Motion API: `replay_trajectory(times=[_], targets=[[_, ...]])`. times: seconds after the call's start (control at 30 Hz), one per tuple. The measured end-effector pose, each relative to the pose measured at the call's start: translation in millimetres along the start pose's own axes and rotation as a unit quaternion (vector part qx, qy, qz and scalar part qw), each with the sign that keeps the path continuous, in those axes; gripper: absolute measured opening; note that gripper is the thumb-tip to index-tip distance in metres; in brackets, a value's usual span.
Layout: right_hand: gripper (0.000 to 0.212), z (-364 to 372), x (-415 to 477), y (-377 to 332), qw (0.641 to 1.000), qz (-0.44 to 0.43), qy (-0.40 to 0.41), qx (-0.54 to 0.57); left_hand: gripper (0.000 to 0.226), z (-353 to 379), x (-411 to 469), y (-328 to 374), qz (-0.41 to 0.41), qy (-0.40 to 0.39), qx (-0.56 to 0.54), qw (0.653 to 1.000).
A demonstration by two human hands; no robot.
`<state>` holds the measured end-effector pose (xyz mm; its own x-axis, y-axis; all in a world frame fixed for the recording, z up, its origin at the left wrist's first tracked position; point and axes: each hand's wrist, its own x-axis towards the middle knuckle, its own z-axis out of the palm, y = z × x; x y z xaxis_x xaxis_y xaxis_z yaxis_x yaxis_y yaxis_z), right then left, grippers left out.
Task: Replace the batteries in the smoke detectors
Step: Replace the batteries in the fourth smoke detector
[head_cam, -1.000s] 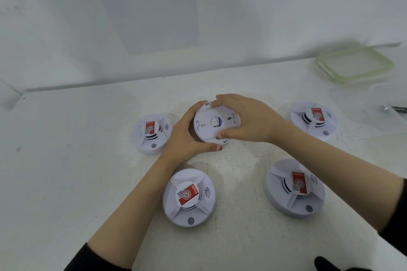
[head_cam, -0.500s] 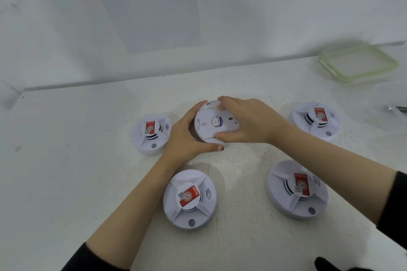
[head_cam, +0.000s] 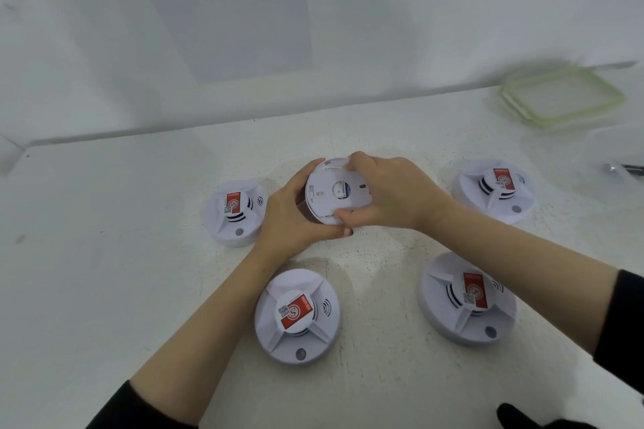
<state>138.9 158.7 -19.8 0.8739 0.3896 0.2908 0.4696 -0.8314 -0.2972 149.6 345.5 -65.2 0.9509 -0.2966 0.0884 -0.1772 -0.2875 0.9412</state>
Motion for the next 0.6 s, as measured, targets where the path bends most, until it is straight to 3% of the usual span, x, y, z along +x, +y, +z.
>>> replay_trajectory(times=[0.13, 0.27, 0.4, 0.5, 0.57, 0.6], targets=[[0.059, -5, 1, 2, 0.997, 0.053, -0.036, 0.050, 0.103, 1, 0, -1, -0.006, 0.007, -0.020, 1.000], [0.074, -2, -2, -1, 0.981, 0.100, -0.034, 0.165, 0.104, 3, 1, 6, 0.007, 0.019, -0.036, 0.999], [0.094, -1, 1, -15, 0.937, 0.166, -0.014, 0.308, 0.111, 2, 4, 20, 0.069, 0.033, 0.008, 0.997], [0.096, -3, 6, -19, 0.904, 0.199, 0.031, 0.376, 0.108, 2, 8, 30, 0.115, 0.029, 0.043, 0.992], [0.086, -6, 7, -17, 0.859, 0.215, 0.018, 0.465, 0.111, 1, 9, 32, 0.117, 0.022, 0.052, 0.992], [0.078, -7, 7, -14, 0.819, 0.226, 0.007, 0.528, 0.114, 1, 9, 31, 0.111, 0.014, 0.053, 0.992]])
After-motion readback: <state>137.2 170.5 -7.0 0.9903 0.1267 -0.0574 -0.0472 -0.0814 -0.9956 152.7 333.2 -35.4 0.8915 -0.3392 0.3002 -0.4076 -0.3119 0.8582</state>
